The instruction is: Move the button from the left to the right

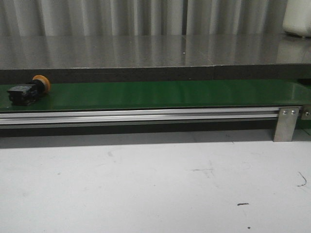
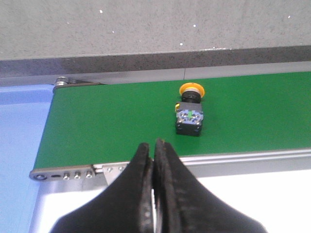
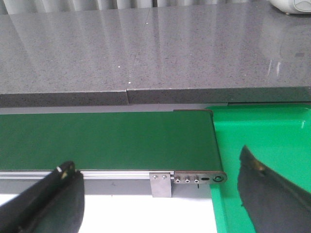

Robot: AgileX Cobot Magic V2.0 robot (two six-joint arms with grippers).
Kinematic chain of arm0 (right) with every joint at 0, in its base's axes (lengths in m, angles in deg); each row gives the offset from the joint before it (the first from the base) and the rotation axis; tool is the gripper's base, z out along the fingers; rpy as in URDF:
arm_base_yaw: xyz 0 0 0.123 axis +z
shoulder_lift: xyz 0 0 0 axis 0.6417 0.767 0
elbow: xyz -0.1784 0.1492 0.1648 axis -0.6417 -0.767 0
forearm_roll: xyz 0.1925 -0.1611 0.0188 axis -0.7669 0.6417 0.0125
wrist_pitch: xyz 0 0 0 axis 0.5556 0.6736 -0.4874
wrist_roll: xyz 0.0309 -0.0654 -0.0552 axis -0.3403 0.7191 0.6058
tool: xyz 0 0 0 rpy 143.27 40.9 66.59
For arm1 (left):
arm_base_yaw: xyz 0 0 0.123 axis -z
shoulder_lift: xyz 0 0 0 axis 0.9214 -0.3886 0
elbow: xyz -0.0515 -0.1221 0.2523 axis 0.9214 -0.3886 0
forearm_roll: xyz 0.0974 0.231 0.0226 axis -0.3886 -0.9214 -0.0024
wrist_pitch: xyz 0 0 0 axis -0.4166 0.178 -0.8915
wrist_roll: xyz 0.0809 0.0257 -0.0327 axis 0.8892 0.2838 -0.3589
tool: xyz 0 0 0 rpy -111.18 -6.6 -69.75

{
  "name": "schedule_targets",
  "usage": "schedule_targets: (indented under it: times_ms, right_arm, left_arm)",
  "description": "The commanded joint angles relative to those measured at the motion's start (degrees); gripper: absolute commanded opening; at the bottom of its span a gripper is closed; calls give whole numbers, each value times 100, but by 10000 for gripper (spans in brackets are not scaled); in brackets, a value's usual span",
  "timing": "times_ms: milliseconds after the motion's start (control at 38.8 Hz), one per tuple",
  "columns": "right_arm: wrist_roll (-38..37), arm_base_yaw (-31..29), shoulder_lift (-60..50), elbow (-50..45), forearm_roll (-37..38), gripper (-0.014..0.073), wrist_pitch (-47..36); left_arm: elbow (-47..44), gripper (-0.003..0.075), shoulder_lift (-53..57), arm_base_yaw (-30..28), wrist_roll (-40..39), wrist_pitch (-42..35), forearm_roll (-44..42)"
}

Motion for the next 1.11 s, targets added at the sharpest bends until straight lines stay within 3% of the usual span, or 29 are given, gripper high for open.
schedule_targets:
  times_ms: [0,489,1082]
  right_arm:
    - [19,-10,46,190,-9,654,-470]
    - [19,-10,46,190,-9,654,-470]
    - [19,-10,46,190,-9,654,-470]
  left_arm:
    - [-241,-21,600,35,-68,-501,64]
    - [-1358,-21,3130,35,-68,-851,437]
    - [-1358,-21,3281,35,-68,-824,437]
